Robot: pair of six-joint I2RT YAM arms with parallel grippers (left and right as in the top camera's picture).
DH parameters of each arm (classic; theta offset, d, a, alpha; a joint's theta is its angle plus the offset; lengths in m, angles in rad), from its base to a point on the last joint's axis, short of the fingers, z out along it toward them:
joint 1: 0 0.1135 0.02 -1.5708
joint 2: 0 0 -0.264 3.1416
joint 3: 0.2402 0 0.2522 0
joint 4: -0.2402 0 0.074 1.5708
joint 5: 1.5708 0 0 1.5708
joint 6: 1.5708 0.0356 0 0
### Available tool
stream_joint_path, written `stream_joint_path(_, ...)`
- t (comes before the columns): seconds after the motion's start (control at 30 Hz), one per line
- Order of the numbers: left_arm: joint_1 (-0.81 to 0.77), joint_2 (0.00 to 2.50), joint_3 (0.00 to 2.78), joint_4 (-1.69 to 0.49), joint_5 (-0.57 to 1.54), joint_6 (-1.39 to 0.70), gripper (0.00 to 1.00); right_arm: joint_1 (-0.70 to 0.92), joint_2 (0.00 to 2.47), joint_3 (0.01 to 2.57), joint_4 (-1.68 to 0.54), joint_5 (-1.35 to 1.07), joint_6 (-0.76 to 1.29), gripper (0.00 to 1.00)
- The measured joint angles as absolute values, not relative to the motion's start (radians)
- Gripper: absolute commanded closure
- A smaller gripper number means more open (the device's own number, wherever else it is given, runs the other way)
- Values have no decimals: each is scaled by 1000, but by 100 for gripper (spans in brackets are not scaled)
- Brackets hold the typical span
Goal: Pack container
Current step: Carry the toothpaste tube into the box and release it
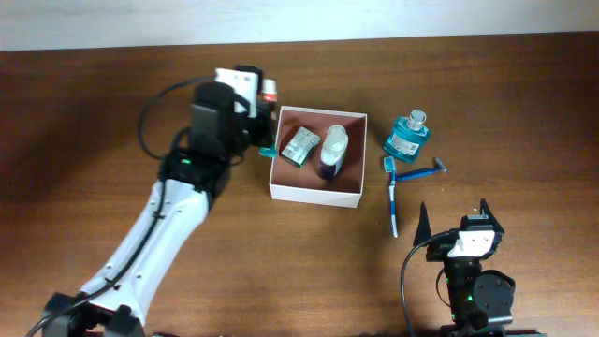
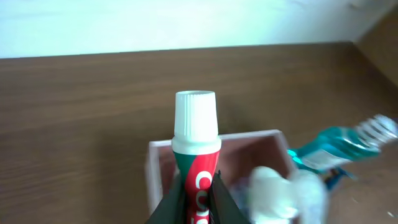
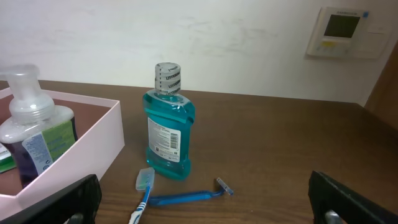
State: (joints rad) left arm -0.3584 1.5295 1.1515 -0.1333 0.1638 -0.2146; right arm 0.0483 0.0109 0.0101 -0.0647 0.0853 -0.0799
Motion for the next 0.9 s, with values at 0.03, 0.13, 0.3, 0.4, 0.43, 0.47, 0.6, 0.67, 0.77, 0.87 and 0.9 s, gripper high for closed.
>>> stream_joint_path(0.03,-382,1530,1151,-133,148,-217,99,48,11,10,-65,85,-79,1)
stream_joint_path(0.13,-453,1533,1151,-121,88,-222,99,48,11,10,-65,85,-79,1)
stream_joint_path(0.3,-522,1579,1151,-99,8,-225,99,48,11,10,-65,85,-80,1)
stream_joint_path(0.4,-532,1632,1151,-87,-28,-226,99,48,11,10,-65,85,-79,1)
stream_joint_path(0.43,-531,1645,1151,-83,-36,-226,99,48,11,10,-65,85,-79,2)
stream_joint_path(0.47,-531,1661,1151,-81,-44,-226,99,48,11,10,-65,85,-79,1)
stream_joint_path(0.6,-531,1688,1151,-80,-59,-224,41,48,11,10,-65,85,-79,1)
stream_joint_path(0.67,-531,1689,1151,-67,-61,-229,35,48,11,10,-65,85,-79,1)
stream_joint_path(0.77,-531,1689,1151,-60,-62,-229,25,48,11,10,-65,85,-79,1)
stream_joint_path(0.87,-531,1689,1151,-60,-65,-232,27,48,11,10,-65,85,-79,2)
stream_joint_path(0.9,-531,1688,1151,-61,-65,-233,32,48,11,10,-65,85,-79,2)
